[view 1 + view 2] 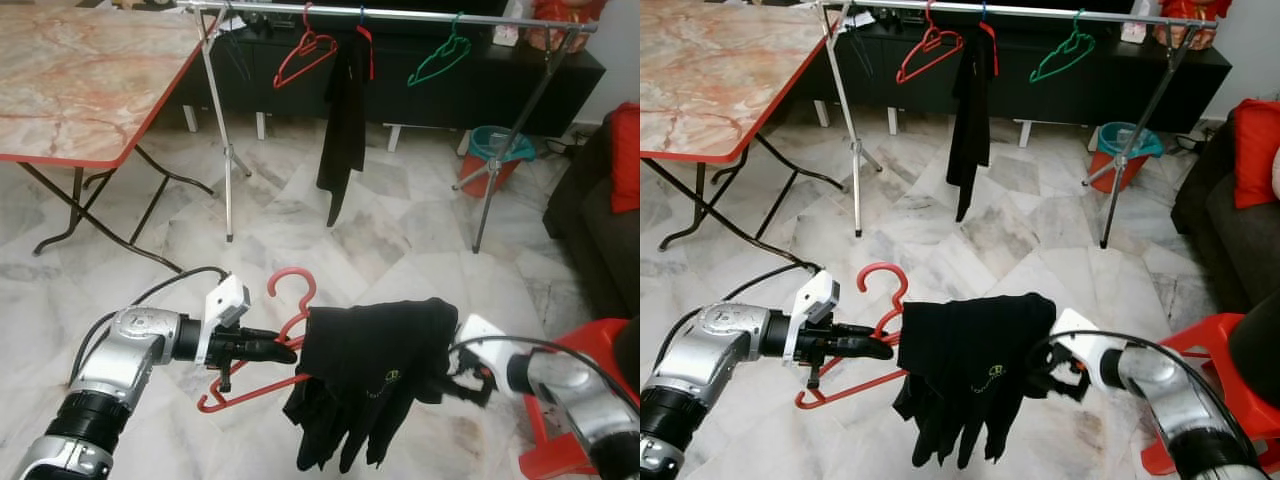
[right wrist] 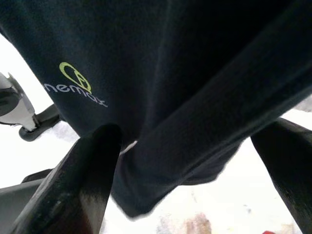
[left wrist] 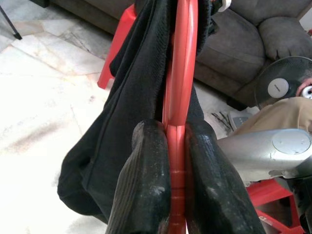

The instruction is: Hang hanger

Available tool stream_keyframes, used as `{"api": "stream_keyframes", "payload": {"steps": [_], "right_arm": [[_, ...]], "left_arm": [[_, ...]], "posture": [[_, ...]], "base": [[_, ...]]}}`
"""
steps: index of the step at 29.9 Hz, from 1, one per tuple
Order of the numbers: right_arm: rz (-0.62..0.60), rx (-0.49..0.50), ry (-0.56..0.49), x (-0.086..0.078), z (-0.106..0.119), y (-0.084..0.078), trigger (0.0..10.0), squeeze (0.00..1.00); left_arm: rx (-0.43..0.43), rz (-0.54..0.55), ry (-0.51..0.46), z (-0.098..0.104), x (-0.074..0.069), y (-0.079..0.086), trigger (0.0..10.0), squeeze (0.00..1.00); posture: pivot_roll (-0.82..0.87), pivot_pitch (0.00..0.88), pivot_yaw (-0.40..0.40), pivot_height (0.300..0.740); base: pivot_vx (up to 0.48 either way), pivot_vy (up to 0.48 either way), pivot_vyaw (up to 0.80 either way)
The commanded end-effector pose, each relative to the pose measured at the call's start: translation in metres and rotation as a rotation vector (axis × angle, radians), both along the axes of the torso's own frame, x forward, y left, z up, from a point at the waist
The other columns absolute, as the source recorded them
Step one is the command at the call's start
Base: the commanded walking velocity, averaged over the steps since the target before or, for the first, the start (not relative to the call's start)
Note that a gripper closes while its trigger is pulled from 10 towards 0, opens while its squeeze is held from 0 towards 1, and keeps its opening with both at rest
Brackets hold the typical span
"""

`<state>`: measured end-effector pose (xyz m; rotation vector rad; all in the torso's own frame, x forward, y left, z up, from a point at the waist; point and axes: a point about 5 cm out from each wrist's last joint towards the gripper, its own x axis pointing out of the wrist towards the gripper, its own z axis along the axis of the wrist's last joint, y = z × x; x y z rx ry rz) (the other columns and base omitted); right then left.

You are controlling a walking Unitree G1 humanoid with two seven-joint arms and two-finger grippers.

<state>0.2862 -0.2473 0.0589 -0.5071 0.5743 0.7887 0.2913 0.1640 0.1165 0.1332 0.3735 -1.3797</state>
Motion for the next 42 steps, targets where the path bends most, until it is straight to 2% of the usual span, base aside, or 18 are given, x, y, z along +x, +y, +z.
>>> {"api": "stream_keyframes", "payload": {"steps": [1,11,12,13,14,15,28,42], "right_arm": [[-0.014,0.007,0.012,-0.003,-0.004,-0.002,10.0,0.00],[0.007,0.062,0.027,-0.002,-0.010,0.010,9.9,0.00],[0.003,0.070,0.028,-0.002,-0.010,0.010,3.1,0.00],[0.000,0.076,0.029,-0.001,-0.011,0.011,1.2,0.00],[0.000,0.076,0.029,-0.001,-0.011,0.011,1.2,0.00],[0.003,0.080,0.035,-0.002,-0.011,0.011,0.0,0.00],[-0.011,0.073,0.029,0.001,-0.014,0.010,0.0,0.00],[-0.011,0.123,0.003,0.005,-0.012,0.016,0.0,0.00]], "left_arm": [[-0.043,-0.023,-0.026,0.008,0.000,-0.005,0.0,0.00],[-0.055,-0.033,-0.026,0.011,0.000,-0.006,0.0,0.00],[-0.055,-0.034,-0.026,0.011,0.000,-0.006,0.0,0.00],[-0.056,-0.035,-0.026,0.011,0.000,-0.006,0.0,0.00],[-0.056,-0.035,-0.026,0.011,0.000,-0.006,0.0,0.00],[-0.057,-0.035,-0.026,0.012,0.000,-0.006,0.0,0.00],[-0.071,-0.041,-0.022,0.014,0.000,-0.007,0.0,0.00],[-0.075,-0.038,-0.019,0.014,-0.001,-0.008,0.0,0.00]], "posture": [[0.00,0.109,-0.086,0.740],[0.00,0.106,-0.086,0.740],[0.01,0.106,-0.086,0.740],[0.01,0.106,-0.086,0.740],[0.01,0.106,-0.086,0.740],[0.01,0.106,-0.086,0.740],[0.01,0.106,-0.086,0.740],[0.01,0.105,-0.084,0.740]], "base": [[0.000,0.000,0.00],[0.000,0.000,0.00],[0.000,0.000,0.00],[0.000,0.000,0.00],[0.000,0.000,0.00],[0.000,0.000,0.00],[0.000,0.000,0.00],[0.000,0.000,0.00]]}}
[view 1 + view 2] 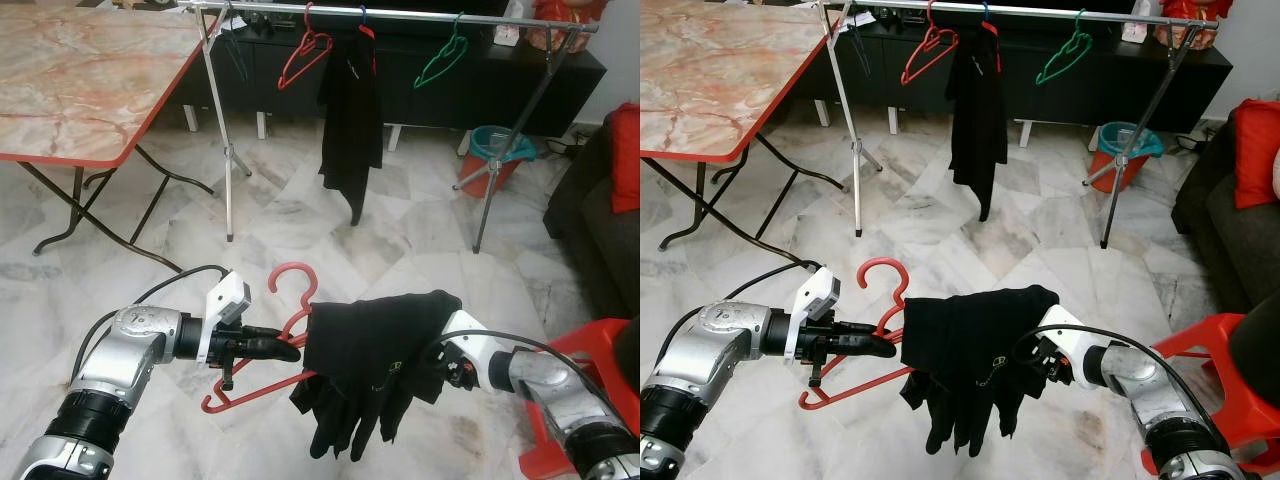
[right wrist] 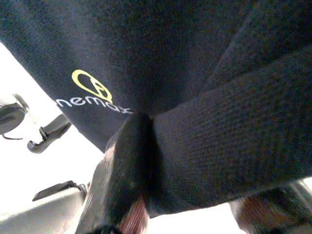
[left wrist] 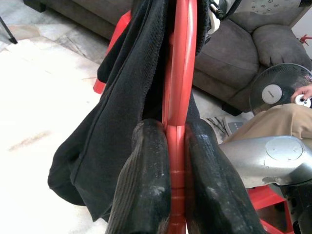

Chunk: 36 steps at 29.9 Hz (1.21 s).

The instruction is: Hang hanger

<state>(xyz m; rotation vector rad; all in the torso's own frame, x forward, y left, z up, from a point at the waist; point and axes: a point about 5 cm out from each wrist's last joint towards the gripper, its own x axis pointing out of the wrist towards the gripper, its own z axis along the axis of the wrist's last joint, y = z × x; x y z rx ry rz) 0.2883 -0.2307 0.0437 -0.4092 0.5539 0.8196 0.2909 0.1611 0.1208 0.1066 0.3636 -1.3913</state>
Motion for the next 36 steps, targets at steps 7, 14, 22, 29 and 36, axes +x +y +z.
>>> {"api": "stream_keyframes", "payload": {"steps": [7,14,22,29,36], "right_arm": [[-0.016,0.034,-0.028,0.004,0.004,0.000,0.0,0.00],[-0.020,0.041,-0.038,0.005,0.005,0.002,0.0,0.00],[-0.031,0.042,-0.062,0.009,0.010,0.001,0.0,0.00],[-0.034,0.039,-0.068,0.009,0.011,-0.001,0.0,0.00],[-0.042,0.022,-0.063,0.008,0.010,-0.004,0.0,0.00]], "left_arm": [[-0.051,-0.031,-0.029,0.009,0.000,-0.006,0.0,0.00],[-0.046,-0.032,-0.026,0.008,-0.002,-0.005,0.0,0.00],[-0.033,-0.040,-0.027,0.007,-0.002,-0.004,0.0,0.00],[0.011,-0.033,-0.013,0.001,-0.004,0.004,0.0,0.00],[0.126,-0.016,0.039,-0.022,-0.014,0.019,0.0,0.00]], "posture": [[0.01,0.105,-0.084,0.740],[0.01,0.106,-0.083,0.740],[0.01,0.095,-0.080,0.740],[0.01,0.092,-0.080,0.740],[0.00,0.099,-0.081,0.740]], "base": [[0.000,0.000,0.00],[0.000,0.000,0.00],[0.000,0.000,0.00],[0.000,0.000,0.00],[0.000,0.000,0.00]]}}
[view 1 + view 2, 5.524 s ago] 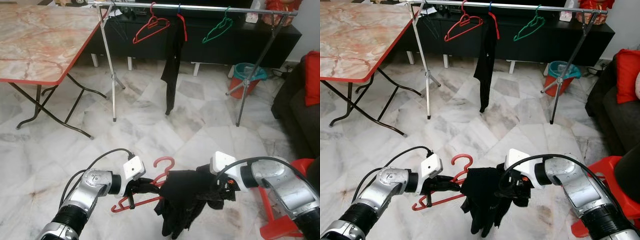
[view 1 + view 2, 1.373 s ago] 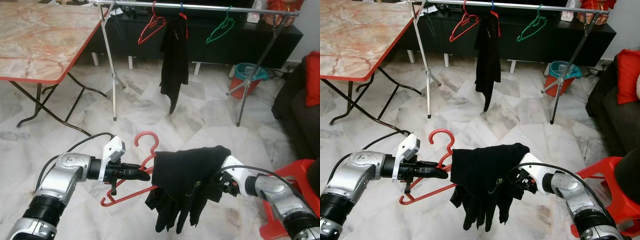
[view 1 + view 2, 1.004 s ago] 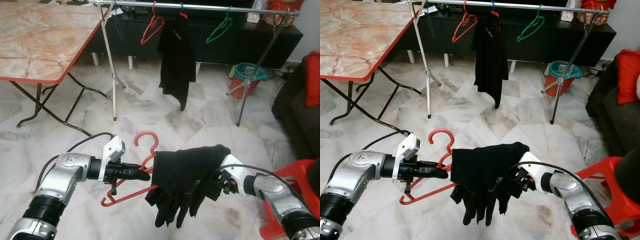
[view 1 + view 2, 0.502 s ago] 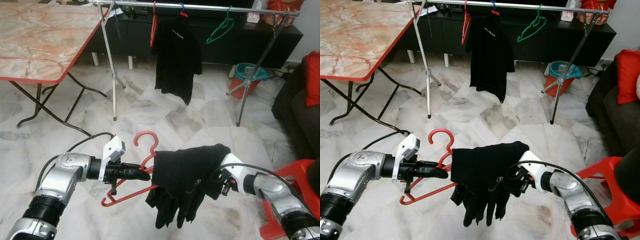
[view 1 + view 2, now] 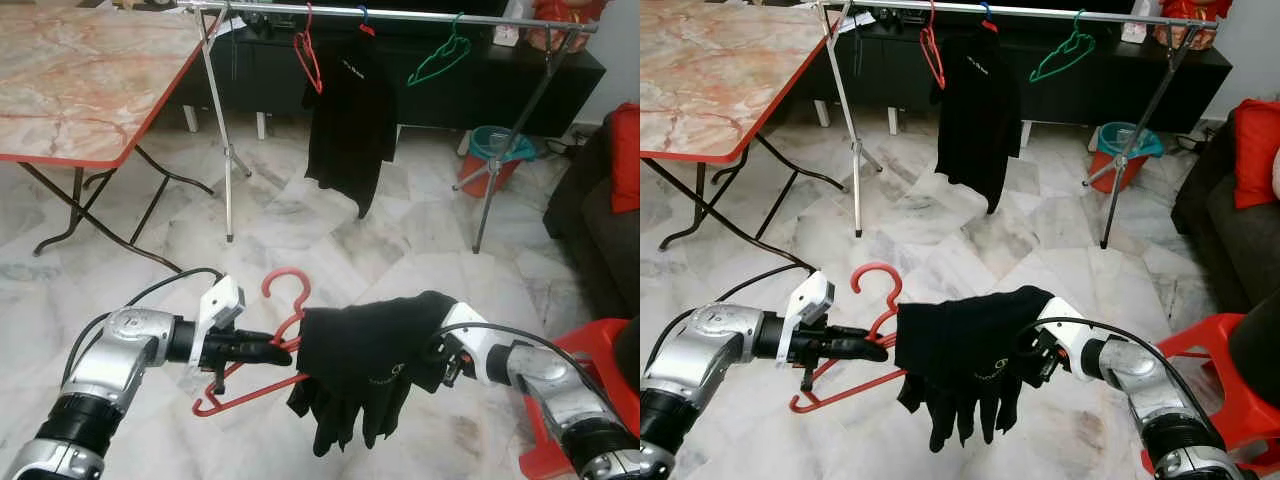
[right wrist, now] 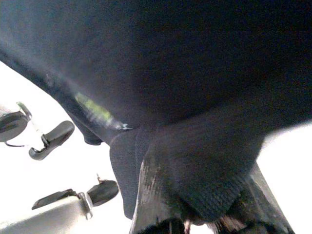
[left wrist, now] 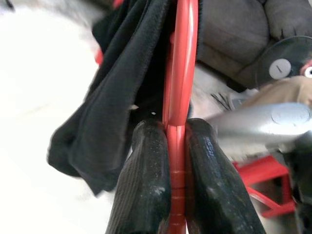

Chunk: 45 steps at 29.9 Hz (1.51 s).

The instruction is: Hang hanger

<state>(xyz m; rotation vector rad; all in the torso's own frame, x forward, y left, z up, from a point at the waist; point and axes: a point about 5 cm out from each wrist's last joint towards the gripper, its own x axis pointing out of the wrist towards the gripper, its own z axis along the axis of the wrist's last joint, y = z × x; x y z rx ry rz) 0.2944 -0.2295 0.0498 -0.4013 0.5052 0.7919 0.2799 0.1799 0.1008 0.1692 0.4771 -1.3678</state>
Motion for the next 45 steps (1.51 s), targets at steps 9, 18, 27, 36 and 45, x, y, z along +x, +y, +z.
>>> {"api": "stream_keyframes", "payload": {"steps": [9,18,27,36,45], "right_arm": [[-0.028,-0.026,-0.011,0.000,0.003,-0.011,0.0,0.00],[-0.050,-0.048,-0.008,-0.001,0.003,-0.017,0.0,0.00],[-0.080,-0.049,-0.015,0.003,0.005,-0.019,0.0,0.00],[-0.161,-0.043,-0.046,0.006,0.005,-0.021,0.0,0.00],[-0.555,0.152,-0.189,0.011,0.000,-0.018,10.0,0.00]], "left_arm": [[0.149,0.012,0.030,-0.021,-0.013,0.023,0.0,0.00],[0.288,0.049,0.047,-0.035,-0.023,0.048,0.0,0.00],[0.483,-0.030,0.078,-0.052,-0.038,0.064,0.0,0.00],[0.605,0.103,-0.052,-0.070,-0.028,0.065,10.0,0.00],[0.288,0.802,-0.275,-0.066,0.013,0.037,10.0,0.00]], "posture": [[0.01,0.110,-0.081,0.740],[0.01,0.115,-0.079,0.740],[0.02,0.117,-0.078,0.740],[0.01,0.119,-0.075,0.740],[0.01,0.119,-0.075,0.740]], "base": [[0.000,0.000,0.00],[0.000,0.000,0.00],[0.000,0.000,0.00],[0.000,0.000,0.00],[0.000,0.000,0.00]]}}
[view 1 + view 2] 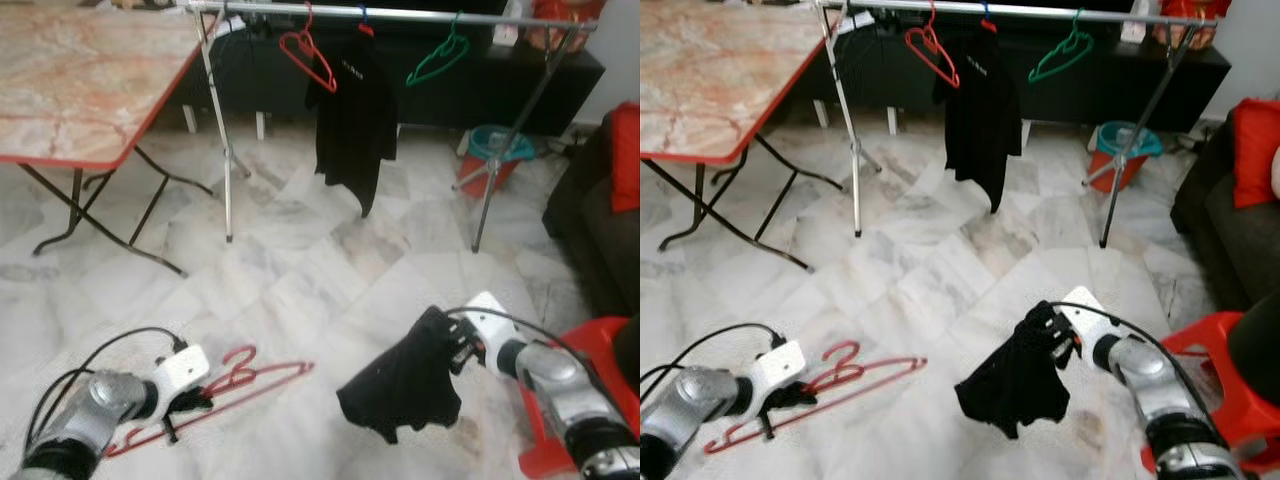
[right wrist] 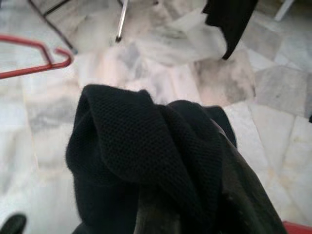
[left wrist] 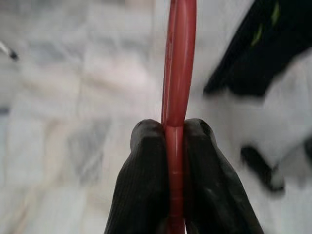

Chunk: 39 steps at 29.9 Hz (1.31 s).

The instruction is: Hang hanger

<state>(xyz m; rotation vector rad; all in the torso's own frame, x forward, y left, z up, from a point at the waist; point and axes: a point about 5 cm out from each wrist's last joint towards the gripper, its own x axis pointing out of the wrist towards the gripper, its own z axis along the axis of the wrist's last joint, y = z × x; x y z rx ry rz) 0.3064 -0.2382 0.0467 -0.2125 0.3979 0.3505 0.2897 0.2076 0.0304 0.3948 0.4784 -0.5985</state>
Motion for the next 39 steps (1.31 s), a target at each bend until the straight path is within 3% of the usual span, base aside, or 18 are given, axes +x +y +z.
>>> {"api": "stream_keyframes", "payload": {"steps": [1,3,4,6,10,14,21,29,39], "right_arm": [[-0.139,0.030,-0.073,-0.002,0.001,-0.008,10.0,0.00],[-0.255,0.094,-0.107,-0.008,-0.006,-0.003,10.0,0.00],[-0.395,0.245,-0.139,-0.015,-0.013,0.002,10.0,0.00],[-0.467,0.312,-0.164,-0.022,-0.017,0.007,10.0,0.00],[-0.464,0.249,-0.210,-0.035,-0.024,0.017,10.0,0.00],[-0.565,0.270,-0.285,-0.055,-0.024,0.018,10.0,0.00],[-0.577,0.259,-0.381,-0.083,-0.018,0.024,10.0,0.00],[-0.508,0.213,-0.474,-0.081,0.005,0.035,10.0,0.00],[-0.525,0.190,-0.445,-0.083,0.003,0.038,10.0,0.00]], "left_arm": [[-0.050,0.165,-0.091,0.006,0.006,0.006,10.0,0.00],[-0.120,0.266,-0.167,0.012,0.013,-0.001,10.0,0.00],[-0.237,0.384,-0.218,0.017,0.019,-0.004,10.0,0.00],[-0.288,0.434,-0.261,0.022,0.021,-0.006,10.0,0.00],[-0.295,0.463,-0.312,0.023,0.022,-0.014,10.0,0.00],[-0.337,0.501,-0.361,0.023,0.017,-0.019,10.0,0.00],[-0.380,0.474,-0.386,0.023,0.004,-0.029,10.0,0.00],[-0.398,0.425,-0.405,0.022,-0.011,-0.039,10.0,0.00],[-0.404,0.433,-0.380,0.020,-0.016,-0.045,10.0,0.00]], "posture": [[0.01,0.118,-0.075,0.740],[0.00,0.118,-0.076,0.740],[0.00,0.117,-0.070,0.740],[0.00,0.113,-0.065,0.740],[0.01,0.102,-0.054,0.740],[0.01,0.081,-0.047,0.740],[0.02,0.042,-0.036,0.740],[0.02,0.000,-0.040,0.740],[0.02,0.000,-0.039,0.740]], "base": [[0.000,0.000,0.00],[0.000,0.000,0.00],[0.000,0.000,0.00],[0.000,0.000,0.00],[0.000,0.000,0.00],[0.000,0.000,0.00],[0.000,0.000,0.00],[0.000,0.000,0.00],[0.000,0.032,0.00]]}}
